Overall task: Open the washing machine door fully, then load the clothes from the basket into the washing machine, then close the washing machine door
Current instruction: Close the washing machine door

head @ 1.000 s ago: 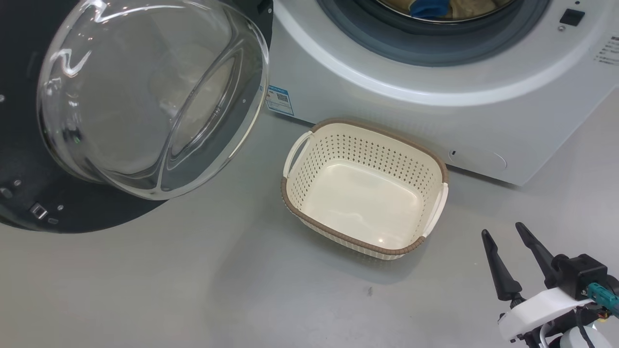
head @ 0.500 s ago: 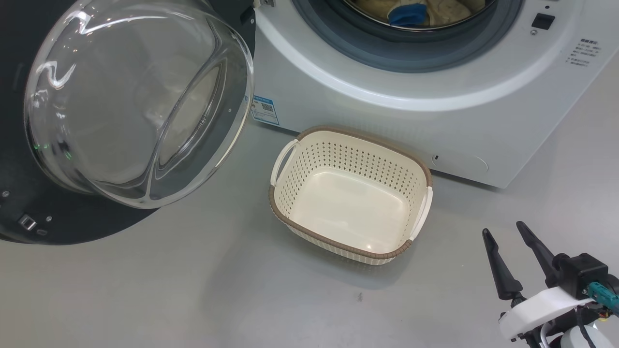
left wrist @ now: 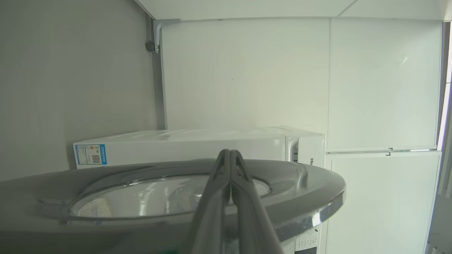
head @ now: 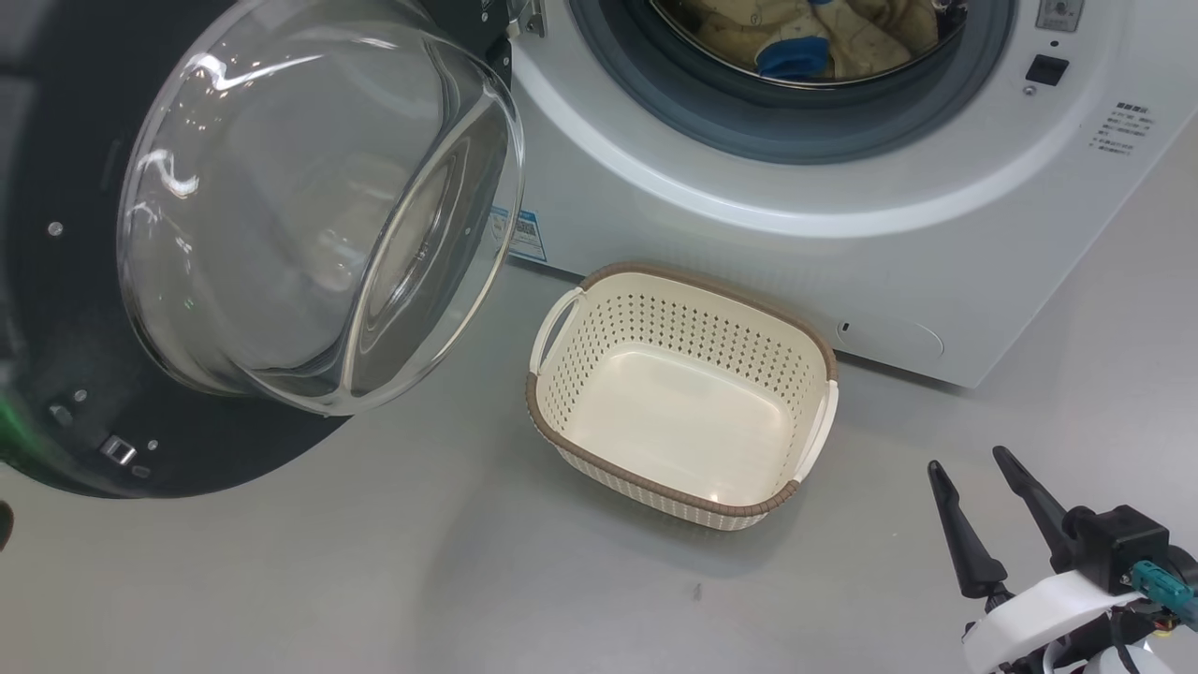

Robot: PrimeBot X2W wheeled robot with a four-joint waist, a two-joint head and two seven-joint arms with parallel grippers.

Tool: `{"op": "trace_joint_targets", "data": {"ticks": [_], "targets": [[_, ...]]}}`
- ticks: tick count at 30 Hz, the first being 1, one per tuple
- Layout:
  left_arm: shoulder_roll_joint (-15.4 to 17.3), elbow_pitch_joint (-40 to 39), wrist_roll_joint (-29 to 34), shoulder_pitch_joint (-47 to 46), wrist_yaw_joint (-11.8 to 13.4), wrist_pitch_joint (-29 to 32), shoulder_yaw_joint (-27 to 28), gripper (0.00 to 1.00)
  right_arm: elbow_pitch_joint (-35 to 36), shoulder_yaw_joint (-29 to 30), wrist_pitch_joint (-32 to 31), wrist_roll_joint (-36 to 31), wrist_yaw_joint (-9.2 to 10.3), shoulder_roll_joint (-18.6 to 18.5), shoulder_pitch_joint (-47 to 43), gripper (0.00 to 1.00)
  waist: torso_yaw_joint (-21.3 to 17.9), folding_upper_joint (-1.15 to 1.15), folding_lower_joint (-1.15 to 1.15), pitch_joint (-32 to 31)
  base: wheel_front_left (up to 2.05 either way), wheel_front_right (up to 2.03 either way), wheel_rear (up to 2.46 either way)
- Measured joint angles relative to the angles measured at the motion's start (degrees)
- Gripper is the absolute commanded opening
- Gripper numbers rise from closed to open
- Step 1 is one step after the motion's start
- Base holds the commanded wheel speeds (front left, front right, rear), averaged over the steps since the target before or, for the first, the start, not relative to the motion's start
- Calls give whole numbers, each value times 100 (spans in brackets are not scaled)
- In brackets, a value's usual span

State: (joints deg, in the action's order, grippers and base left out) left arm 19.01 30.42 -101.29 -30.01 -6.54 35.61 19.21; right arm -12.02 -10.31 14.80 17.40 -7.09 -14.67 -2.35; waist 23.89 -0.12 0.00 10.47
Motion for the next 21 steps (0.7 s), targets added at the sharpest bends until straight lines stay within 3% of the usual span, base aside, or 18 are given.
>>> {"op": "trace_joint_targets", "data": {"ticks": [21], "targets": [[-89,-1028,7,393,-19,1187,-408,0,13,31,0,29,0,166,-2,100,112,0,0,-72,0,0,0]]}}
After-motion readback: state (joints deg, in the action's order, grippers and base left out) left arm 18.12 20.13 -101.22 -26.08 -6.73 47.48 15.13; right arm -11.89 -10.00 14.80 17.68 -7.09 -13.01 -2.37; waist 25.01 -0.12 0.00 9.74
